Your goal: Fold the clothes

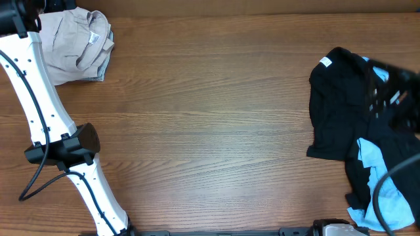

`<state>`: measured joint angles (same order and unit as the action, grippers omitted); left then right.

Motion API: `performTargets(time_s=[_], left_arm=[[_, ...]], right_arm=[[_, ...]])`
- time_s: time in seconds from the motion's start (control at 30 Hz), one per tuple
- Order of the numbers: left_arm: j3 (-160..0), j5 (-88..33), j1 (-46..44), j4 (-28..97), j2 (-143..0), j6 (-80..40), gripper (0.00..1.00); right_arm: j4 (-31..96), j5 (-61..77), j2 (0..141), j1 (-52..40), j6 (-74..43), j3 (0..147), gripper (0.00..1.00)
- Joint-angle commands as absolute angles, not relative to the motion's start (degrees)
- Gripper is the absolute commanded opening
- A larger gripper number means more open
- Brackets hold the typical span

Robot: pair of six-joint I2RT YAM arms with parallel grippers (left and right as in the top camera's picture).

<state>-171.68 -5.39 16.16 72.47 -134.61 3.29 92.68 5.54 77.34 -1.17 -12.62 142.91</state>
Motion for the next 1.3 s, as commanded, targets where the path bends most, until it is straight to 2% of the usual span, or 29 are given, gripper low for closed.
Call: performTargets(time_s=[0.0,0.23,0.33,0.63,0.93,1.27], left_arm=[[-171.81,-5.98,16.36,72.29,-134.26,2.57,0.99],[-171.81,-5.98,16.36,72.29,-134.26,2.57,1.0],[-171.81,-5.98,16.36,72.29,-134.26,2.57,1.0],[-171.81,-5.98,16.36,72.29,-134.26,2.57,1.0],[-171.81,-5.98,16.36,72.29,-134.26,2.57,1.0],[-171.81,-5.98,16.36,72.29,-134.26,2.57,1.0]], right_arm=[[84.68,4.62,77.6,-1.28,-11.62,134.91,1.0],[56.1,5.21,67.88,-3.14,-11.49,102.04,1.0],[42.11,5.23,61.06,-3.64,-11.51,84.33,1.0],[12.32,6.09,37.12,-3.07,-11.51,39.18,1.0],[2.57,5.17,14.37,-1.48,-11.49,11.94,1.0],[-3.36,2.0,5.21,-1.48,-11.51,0.58,1.0]])
